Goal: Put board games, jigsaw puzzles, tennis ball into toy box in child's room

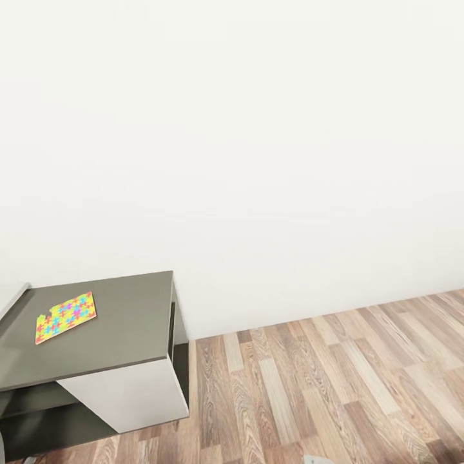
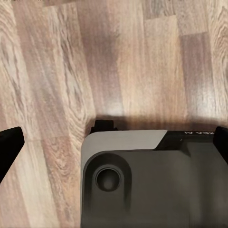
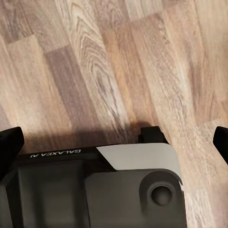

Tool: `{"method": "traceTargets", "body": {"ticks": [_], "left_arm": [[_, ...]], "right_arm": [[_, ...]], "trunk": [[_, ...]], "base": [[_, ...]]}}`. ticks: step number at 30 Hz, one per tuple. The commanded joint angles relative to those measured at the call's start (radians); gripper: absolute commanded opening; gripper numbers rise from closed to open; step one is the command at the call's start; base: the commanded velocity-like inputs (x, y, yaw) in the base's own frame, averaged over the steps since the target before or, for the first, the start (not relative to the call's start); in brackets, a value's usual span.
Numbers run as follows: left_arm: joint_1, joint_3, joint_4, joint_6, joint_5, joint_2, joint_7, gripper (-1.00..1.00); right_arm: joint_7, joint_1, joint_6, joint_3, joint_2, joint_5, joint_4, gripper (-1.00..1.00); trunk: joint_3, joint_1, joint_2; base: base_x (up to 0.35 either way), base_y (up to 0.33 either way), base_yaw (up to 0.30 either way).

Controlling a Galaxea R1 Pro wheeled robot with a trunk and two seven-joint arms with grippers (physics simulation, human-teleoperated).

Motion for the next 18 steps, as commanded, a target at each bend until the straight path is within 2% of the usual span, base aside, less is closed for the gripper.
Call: {"method": "traceTargets", "body": {"ticks": [1, 6, 13, 18], "left_arm": [[-0.001, -0.001, 0.001, -0.003, 0.005, 0.0, -0.001, 1.0], [-0.001, -0.001, 0.001, -0.003, 0.005, 0.0, -0.001, 1.0], [-0.001, -0.001, 0.001, -0.003, 0.005, 0.0, -0.001, 1.0], [-0.001, -0.001, 0.001, -0.003, 0.005, 0.0, -0.001, 1.0]], "right_arm": [[-0.002, 0.0, 0.005, -0.006, 0.001, -0.005, -0.002, 1.0], [-0.002, 0.0, 0.005, -0.006, 0.001, -0.004, -0.002, 1.0], [-0.002, 0.0, 0.005, -0.006, 0.001, -0.005, -0.002, 1.0], [-0.002, 0.0, 0.005, -0.006, 0.001, -0.004, -0.002, 1.0]], "trunk": [[-0.001, 0.0, -0.001], [-0.001, 0.0, -0.001], [-0.001, 0.0, -0.001], [-0.001, 0.0, -0.001]], "base": [[0.004, -0.001, 0.0], [0.005, 0.0, -0.12], [0.056, -0.007, -0.244], [0.086, -0.091, -0.224]]}}
